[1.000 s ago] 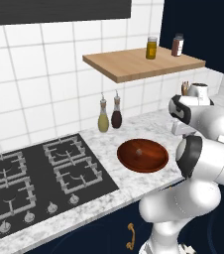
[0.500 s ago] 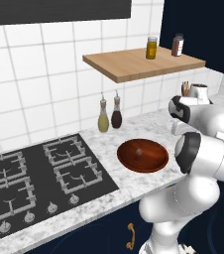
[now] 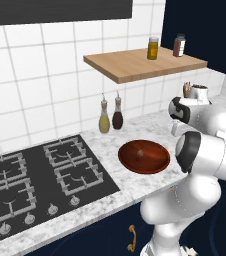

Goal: Grab a lemon wedge from the fridge and one ice cube from the ice bowl, and put them in the glass of lemonade.

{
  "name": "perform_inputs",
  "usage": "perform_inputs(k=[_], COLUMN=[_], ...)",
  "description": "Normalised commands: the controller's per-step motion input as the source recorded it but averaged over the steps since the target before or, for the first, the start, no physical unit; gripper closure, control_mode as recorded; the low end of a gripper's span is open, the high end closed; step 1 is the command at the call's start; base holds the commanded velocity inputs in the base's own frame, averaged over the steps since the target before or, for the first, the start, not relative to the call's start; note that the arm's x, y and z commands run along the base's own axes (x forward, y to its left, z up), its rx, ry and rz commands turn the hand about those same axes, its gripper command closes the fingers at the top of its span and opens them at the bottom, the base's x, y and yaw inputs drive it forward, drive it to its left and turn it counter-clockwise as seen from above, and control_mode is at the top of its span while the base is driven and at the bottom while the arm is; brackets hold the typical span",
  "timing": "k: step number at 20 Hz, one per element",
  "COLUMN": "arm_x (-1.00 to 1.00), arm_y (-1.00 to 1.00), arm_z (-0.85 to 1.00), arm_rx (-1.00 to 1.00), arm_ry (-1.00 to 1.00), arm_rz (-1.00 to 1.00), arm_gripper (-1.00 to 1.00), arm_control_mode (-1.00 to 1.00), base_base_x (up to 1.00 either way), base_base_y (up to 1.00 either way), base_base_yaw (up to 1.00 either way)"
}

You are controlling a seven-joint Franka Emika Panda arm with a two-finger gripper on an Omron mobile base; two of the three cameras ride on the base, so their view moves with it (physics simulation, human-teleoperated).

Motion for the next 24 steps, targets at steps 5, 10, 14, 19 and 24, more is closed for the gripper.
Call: perform_inputs(k=[5,10,14,19,24], arm_x=[0.05,0.0,0.0,-0.11,-0.11], arm_y=[0.0,0.0,0.0,0.0,0.0], arm_z=[-0.15,-0.08,0.0,0.0,-0.01], arm_rx=[0.0,0.0,0.0,0.0,0.0], arm_ry=[0.0,0.0,0.0,-0.11,-0.17], arm_rz=[-0.01,-0.01,0.0,0.0,0.0], arm_gripper=[1.0,1.0,1.0,1.0,1.0], arm_control_mode=[-1.0,-1.0,-1.0,-1.0,-1.0], base_base_x=[0.0,0.0,0.0,0.0,0.0], base_base_y=[0.0,0.0,0.0,0.0,0.0], base_base_yaw=[0.0,0.0,0.0,0.0,0.0])
